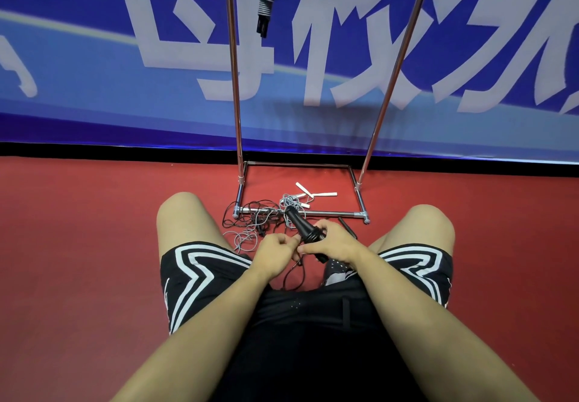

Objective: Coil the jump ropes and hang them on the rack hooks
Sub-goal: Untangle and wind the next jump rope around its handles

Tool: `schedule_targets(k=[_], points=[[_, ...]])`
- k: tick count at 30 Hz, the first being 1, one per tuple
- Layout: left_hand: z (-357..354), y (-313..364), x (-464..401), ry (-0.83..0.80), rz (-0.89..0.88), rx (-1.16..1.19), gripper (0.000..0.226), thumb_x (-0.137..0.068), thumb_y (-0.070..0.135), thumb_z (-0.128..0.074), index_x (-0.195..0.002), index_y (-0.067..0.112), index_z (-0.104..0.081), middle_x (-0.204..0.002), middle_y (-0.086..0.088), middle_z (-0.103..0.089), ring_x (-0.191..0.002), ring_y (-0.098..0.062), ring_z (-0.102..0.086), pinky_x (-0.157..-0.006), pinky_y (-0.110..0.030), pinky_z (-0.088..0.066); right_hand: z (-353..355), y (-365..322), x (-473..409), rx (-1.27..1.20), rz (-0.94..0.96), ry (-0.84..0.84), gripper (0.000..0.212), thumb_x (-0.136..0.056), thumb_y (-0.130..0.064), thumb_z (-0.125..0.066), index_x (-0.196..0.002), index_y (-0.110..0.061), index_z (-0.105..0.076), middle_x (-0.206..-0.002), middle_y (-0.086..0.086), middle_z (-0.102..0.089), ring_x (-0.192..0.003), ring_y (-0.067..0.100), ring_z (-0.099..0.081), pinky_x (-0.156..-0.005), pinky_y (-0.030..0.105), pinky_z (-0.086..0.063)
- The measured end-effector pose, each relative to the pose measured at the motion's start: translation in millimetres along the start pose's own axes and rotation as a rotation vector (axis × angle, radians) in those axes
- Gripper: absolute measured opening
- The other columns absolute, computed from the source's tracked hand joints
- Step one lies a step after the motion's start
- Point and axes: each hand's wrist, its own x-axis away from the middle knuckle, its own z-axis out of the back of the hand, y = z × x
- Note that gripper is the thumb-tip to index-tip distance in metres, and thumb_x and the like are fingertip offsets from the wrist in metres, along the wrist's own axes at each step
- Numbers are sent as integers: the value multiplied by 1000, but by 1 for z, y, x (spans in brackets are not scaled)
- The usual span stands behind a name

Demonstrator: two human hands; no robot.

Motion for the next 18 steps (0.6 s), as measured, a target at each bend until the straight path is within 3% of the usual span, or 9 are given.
schedule_targets(k=[3,6,10,14,18], points=[[-1,-2,-2,-7,5,8,46,-101,42,-59,-61,20,-62,-54,-1,-61,-50,-16,-50,-62,-29,-43,-3,0,1,-69,-2,-75,59,-80,-11,-86,-121,-2,-46,-85,7,-73,-71,9,-70,-62,23,-54],[-1,4,2,-13,-25,-9,43,-104,40,-55,-64,22,-58,-50,9,-51,-48,-10,-44,-58,-28,-37,-6,1,0,-232,-5,-127,57,-83,-2,-82,-124,-6,-42,-91,17,-75,-89,34,-74,-85,53,-61],[-1,5,4,5,-55,-40,49,-105,41,-52,-61,21,-47,-54,8,-40,-54,-12,-35,-55,-30,-30,-6,0,1,-180,11,-126,48,-84,-5,-82,-121,-7,-52,-84,9,-71,-68,21,-71,-68,35,-63],[-1,1,2,-16,-47,-69,54,-105,51,-45,-63,17,-52,-59,-2,-53,-57,-17,-45,-63,-34,-39,-7,-2,2,-237,14,-140,45,-88,-17,-82,-123,-9,-56,-88,7,-62,-66,13,-62,-65,29,-57],[0,1,0,6,-32,-22,60,-103,56,-47,-56,19,-47,-58,-3,-53,-57,-18,-46,-65,-33,-39,-9,-3,-1,-432,-73,-173,51,-98,-47,-63,-126,-4,-61,-90,5,-63,-67,10,-56,-61,26,-48]])
